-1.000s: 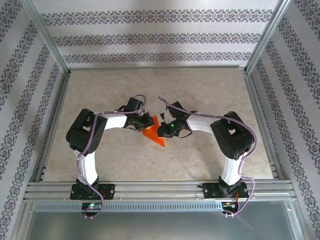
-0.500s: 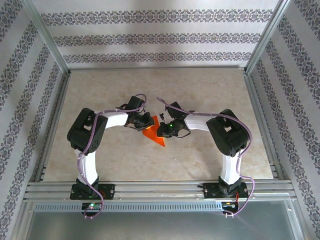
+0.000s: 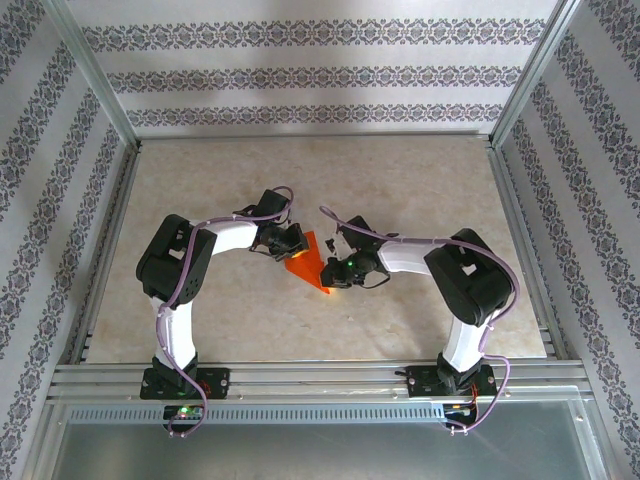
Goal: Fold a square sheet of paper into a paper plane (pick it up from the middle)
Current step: Fourth fold the wing at the center of the table.
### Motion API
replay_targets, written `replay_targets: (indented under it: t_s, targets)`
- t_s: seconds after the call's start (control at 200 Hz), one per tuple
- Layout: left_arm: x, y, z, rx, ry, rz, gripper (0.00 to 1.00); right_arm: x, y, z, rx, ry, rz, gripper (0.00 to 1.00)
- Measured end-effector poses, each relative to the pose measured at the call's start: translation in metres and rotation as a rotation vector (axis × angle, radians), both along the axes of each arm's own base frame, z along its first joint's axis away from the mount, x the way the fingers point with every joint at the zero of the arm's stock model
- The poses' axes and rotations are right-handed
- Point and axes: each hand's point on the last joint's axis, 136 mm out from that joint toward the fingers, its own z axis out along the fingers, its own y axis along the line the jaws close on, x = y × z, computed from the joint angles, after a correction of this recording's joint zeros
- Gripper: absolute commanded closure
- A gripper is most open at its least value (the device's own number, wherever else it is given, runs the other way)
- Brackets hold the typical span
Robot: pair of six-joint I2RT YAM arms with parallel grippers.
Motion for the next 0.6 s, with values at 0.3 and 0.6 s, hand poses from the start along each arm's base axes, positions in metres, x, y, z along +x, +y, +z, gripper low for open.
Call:
replay_targets:
  t_s: [0.3,0.6]
  targets:
    - [0.0,0.0,0.0,-0.001,0.001,-0.001,0.89,-0.027,-0.013,0.0,-0.008,0.014,0.011,0.92]
    - [0.0,-0.005,0.01,-0.036,-0.002,-0.007,0.81,-0.013,-0.023,0.032,0.014,-0.074,-0.059,0.75]
